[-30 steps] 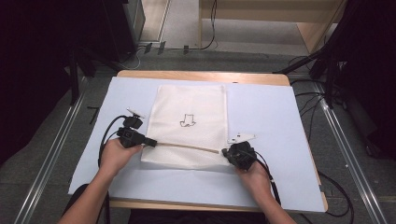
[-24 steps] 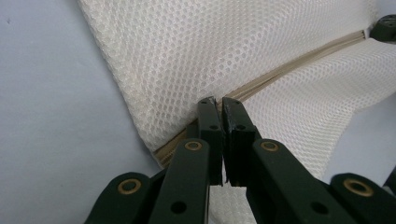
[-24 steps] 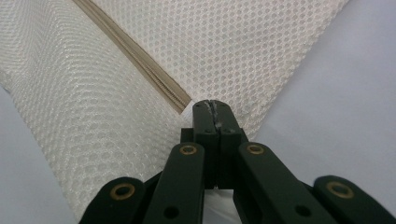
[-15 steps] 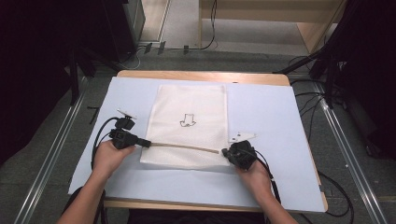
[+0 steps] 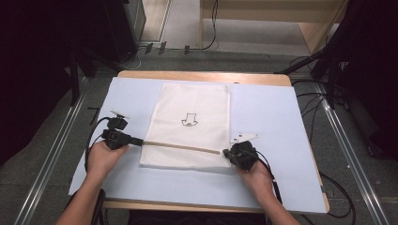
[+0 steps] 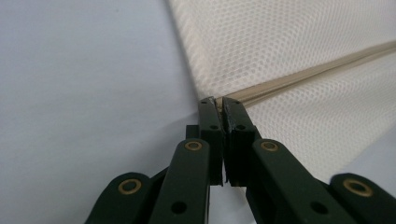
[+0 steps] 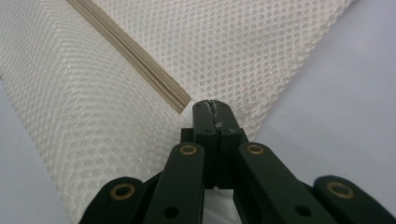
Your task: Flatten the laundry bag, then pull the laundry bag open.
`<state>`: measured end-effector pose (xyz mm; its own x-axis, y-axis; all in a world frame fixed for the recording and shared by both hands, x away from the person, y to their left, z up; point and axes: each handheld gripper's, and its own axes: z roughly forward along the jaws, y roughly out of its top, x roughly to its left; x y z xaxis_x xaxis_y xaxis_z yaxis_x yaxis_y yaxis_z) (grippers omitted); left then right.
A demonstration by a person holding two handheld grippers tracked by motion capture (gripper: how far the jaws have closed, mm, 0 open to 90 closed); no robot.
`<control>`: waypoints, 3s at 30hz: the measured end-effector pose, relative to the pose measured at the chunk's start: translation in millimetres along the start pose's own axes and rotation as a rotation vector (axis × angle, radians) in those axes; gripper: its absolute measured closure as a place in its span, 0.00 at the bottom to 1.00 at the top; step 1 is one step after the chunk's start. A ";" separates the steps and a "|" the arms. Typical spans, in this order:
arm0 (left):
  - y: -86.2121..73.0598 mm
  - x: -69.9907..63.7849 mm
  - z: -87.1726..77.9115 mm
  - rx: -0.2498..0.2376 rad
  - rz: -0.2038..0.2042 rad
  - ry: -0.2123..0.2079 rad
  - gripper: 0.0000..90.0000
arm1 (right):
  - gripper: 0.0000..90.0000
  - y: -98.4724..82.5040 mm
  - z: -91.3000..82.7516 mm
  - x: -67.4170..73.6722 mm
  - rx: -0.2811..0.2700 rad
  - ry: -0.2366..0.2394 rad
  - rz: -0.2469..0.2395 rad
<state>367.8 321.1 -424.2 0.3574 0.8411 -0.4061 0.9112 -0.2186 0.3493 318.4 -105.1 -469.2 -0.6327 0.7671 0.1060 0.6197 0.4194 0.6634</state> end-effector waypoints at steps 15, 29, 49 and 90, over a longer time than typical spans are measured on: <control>1.6 6.2 1.0 0.002 0.020 -0.039 0.99 | 1.00 -0.8 -0.6 -0.8 -0.003 0.003 0.011; -2.7 9.9 1.0 -0.038 0.030 -0.105 0.97 | 1.00 0.0 -1.5 -5.4 0.001 0.035 0.007; -3.7 -1.4 -3.4 -0.174 0.163 -0.150 0.54 | 0.73 4.7 -13.4 -14.4 -0.057 0.097 0.038; -4.1 14.2 -15.1 -0.289 0.164 -0.068 0.42 | 0.55 -13.4 -49.3 -78.2 -0.196 0.005 0.128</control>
<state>366.0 341.4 -418.7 0.5164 0.7691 -0.3767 0.7479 -0.1906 0.6359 336.7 -194.7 -449.8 -0.5570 0.8056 0.2020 0.5933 0.2158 0.7755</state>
